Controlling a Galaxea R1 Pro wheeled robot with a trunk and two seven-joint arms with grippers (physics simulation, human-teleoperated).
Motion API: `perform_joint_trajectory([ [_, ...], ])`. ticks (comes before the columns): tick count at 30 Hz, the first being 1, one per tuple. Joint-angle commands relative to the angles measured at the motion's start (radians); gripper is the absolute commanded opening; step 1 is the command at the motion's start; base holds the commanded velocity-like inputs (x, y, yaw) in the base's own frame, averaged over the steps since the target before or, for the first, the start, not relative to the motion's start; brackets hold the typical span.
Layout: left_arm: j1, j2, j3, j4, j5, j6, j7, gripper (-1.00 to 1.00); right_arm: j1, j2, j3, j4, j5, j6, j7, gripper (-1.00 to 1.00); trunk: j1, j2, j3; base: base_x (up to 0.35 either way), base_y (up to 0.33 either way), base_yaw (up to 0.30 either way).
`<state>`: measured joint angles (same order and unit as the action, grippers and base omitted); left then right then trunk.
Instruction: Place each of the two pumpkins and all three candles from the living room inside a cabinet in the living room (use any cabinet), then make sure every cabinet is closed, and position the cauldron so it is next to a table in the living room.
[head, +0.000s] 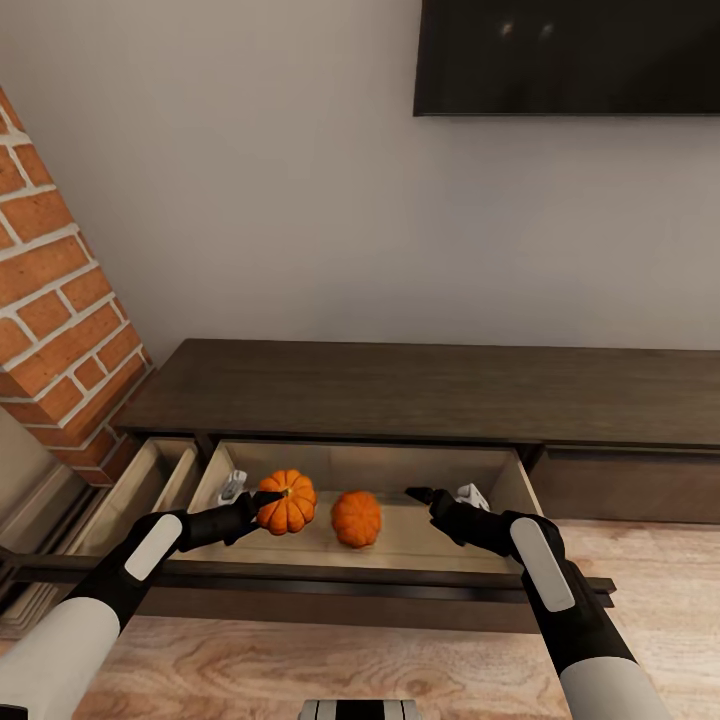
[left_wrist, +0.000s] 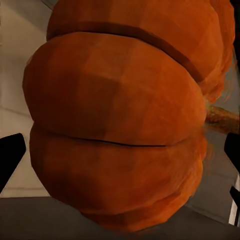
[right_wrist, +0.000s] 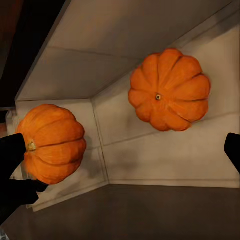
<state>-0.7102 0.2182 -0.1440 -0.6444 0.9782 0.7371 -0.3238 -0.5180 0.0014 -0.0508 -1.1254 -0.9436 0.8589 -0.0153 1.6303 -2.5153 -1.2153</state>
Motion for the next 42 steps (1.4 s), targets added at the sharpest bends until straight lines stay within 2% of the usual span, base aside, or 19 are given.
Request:
perform_joint_trajectory([
  [1,-0.001,0.001,-0.003,0.000,0.000,0.001,-0.003,1.00,0.000,0.000,-0.001,-0.001,-0.003,0.005,-0.002,1.00,0.000,0.000,-0.001,0.000,0.000,0.000],
  [19,0.000,0.001,-0.003,0.000,0.003,0.000,-0.004,1.00,0.000,0.000,-0.001,-0.001,-0.003,0.005,-0.002,1.00,0.000,0.000,-0.001,0.000,0.000,0.000],
  [24,0.000,0.004,-0.005,-0.001,0.049,-0.003,-0.004,1.00,0.000,0.000,-0.001,-0.001,-0.003,0.005,-0.002,1.00,0.000,0.000,-0.001,0.000,0.000,0.000],
  [32,0.000,0.004,-0.005,-0.001,0.061,-0.004,-0.004,1.00,0.000,0.000,-0.001,-0.001,-0.003,0.005,-0.002,1.00,0.000,0.000,-0.001,0.000,0.000,0.000],
  [42,0.000,0.003,-0.006,-0.001,0.062,-0.002,-0.004,1.00,0.000,0.000,-0.001,-0.001,-0.003,0.005,-0.002,1.00,-0.005,0.002,0.038,0.000,0.000,0.000],
])
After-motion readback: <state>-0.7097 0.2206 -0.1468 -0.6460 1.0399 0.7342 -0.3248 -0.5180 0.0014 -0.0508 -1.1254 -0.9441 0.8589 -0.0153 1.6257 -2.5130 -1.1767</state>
